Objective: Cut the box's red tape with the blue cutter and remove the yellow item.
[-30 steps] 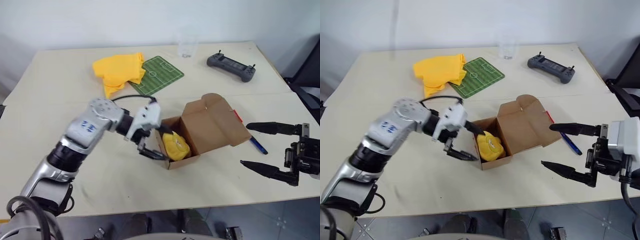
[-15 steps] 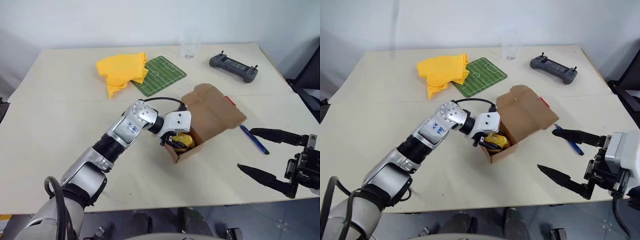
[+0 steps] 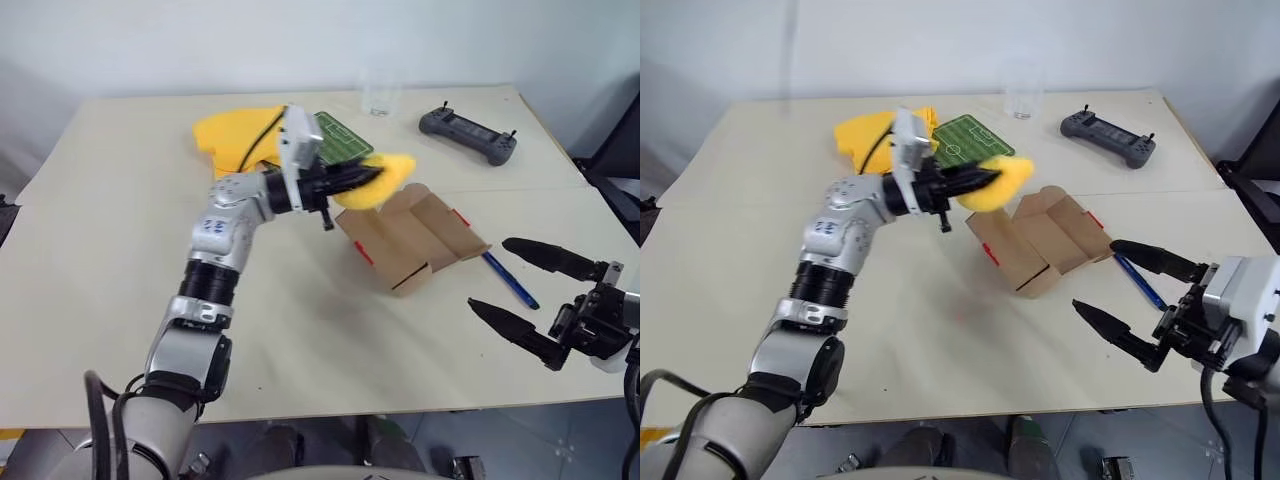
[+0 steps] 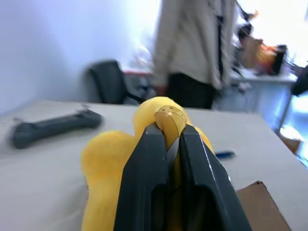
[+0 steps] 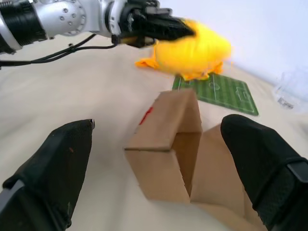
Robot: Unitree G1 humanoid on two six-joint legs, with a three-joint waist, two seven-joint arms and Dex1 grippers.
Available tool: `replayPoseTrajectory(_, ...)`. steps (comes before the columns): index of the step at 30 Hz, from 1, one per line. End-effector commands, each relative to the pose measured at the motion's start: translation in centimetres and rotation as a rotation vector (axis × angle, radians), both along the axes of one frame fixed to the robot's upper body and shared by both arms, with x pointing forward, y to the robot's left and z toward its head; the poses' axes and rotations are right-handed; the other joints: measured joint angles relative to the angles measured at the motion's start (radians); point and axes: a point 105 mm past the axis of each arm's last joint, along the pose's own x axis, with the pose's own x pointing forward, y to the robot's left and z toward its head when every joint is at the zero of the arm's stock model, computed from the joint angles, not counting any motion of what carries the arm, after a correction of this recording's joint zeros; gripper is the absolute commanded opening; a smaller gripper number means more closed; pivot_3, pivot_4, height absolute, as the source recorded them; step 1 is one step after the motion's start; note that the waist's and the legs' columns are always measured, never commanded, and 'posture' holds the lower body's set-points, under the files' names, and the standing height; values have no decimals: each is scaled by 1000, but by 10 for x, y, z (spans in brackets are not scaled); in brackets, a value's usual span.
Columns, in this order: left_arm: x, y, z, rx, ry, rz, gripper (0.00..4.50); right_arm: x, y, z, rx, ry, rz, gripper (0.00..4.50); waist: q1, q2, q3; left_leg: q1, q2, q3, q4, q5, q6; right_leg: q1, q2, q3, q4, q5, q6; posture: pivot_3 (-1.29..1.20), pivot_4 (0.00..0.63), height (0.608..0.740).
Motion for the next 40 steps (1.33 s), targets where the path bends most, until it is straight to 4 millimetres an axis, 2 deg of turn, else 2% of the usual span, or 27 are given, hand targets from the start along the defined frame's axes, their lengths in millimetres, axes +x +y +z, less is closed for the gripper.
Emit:
replayPoseTrajectory(1, -2, 77, -19, -38, 20, 289, 15, 6, 16, -2, 18, -46, 71, 4500, -18, 1, 0, 2, 0, 0, -2, 0, -1, 0, 1, 2, 1, 0, 0, 0, 150, 740)
replayPoseTrajectory(4, -17, 119, -54, 66, 50, 444, 15, 11, 22, -13, -31, -59, 109, 4500, -15, 0, 0, 4, 0, 0, -2, 1, -2, 0, 1, 3, 3, -1, -1, 0, 150, 740)
replayPoseTrajectory(7, -33, 147, -73, 104, 93, 554, 15, 20, 16, -18, -26, -74, 100, 4500, 0, -1, 0, 5, -1, -1, -2, 0, -1, 1, 0, 2, 2, -1, -1, 0, 150, 740)
replayPoseTrajectory(9, -39, 154, -82, 114, 115, 589, 660, 26, 11, -19, -29, -88, 95, 4500, 13, -1, 0, 4, -3, -3, 0, 0, 0, 2, -2, 1, 1, -1, -2, 0, 150, 740)
replayPoseTrajectory(14, -42, 155, -84, 96, 95, 624, 2209, 37, 3, -23, -48, -98, 82, 4500, 27, -2, 0, 4, -6, -5, 0, 0, 1, 3, -3, 0, 0, -1, -2, 0, 150, 740)
replayPoseTrajectory(15, -46, 156, -84, 99, 90, 615, 2531, 38, 0, -25, -32, -74, 76, 4500, 23, -2, 0, 4, -6, -4, 0, 0, 1, 3, -3, 0, 0, -1, -2, 0, 150, 740)
replayPoseTrajectory(17, -67, 165, -74, 109, 57, 555, 3123, 39, -8, -26, -15, -28, 45, 4500, 15, -1, 0, 4, -5, -4, -1, 0, 0, 2, -3, 0, 0, -1, -2, 0, 150, 740)
replayPoseTrajectory(20, -91, 196, -63, 142, 38, 586, 3123, 37, -16, -18, -18, -35, 18, 4500, -9, -1, 0, 4, -1, -4, -4, -1, -2, 1, -1, 0, 3, -3, -5, 0, 150, 740)
replayPoseTrajectory(22, -103, 217, -63, 170, 61, 641, 3123, 35, -20, -16, -35, -44, 8, 4500, -14, -1, 0, 6, 1, -4, -6, -1, -4, 0, 1, 0, 2, -4, -7, 0, 150, 740)
replayPoseTrajectory(24, -118, 235, -77, 226, 125, 676, 3123, 35, -24, -20, -60, -44, -4, 4500, -15, -1, 0, 9, 2, -4, -9, -1, -5, 1, 1, 1, 1, -5, -9, 0, 150, 740)
replayPoseTrajectory(26, -134, 244, -95, 300, 190, 693, 3123, 33, -23, -26, -95, -33, 14, 4500, -15, -1, 0, 11, 2, -3, -13, -1, -4, 4, 1, 1, -3, -5, -9, 0, 150, 740)
replayPoseTrajectory(29, -152, 250, -113, 355, 244, 713, 3123, 25, -14, -31, -90, -12, 64, 4500, -11, -1, 0, 12, 2, -3, -15, -1, -4, 5, 1, 2, -5, -5, -9, 0, 150, 740)
replayPoseTrajectory(32, -164, 248, -119, 376, 251, 723, 3123, 16, -7, -38, -98, 31, 119, 4500, -1, -1, 0, 12, 3, -5, -15, -1, -4, 6, 0, 4, -6, -5, -9, 0, 150, 740)
replayPoseTrajectory(37, -166, 247, -120, 378, 251, 732, 3123, 13, -6, -39, -97, 43, 129, 4500, -4, -1, 0, 15, 3, -6, -15, -3, -2, 13, 0, 3, -10, -5, -9, 0, 150, 740)
replayPoseTrajectory(40, -155, 241, -121, 386, 180, 765, 3123, 16, 5, -33, -117, -13, 190, 4500, -6, -1, 0, 20, 4, -6, -15, -6, 2, 17, 0, 2, -11, -5, -9, 0, 150, 740)
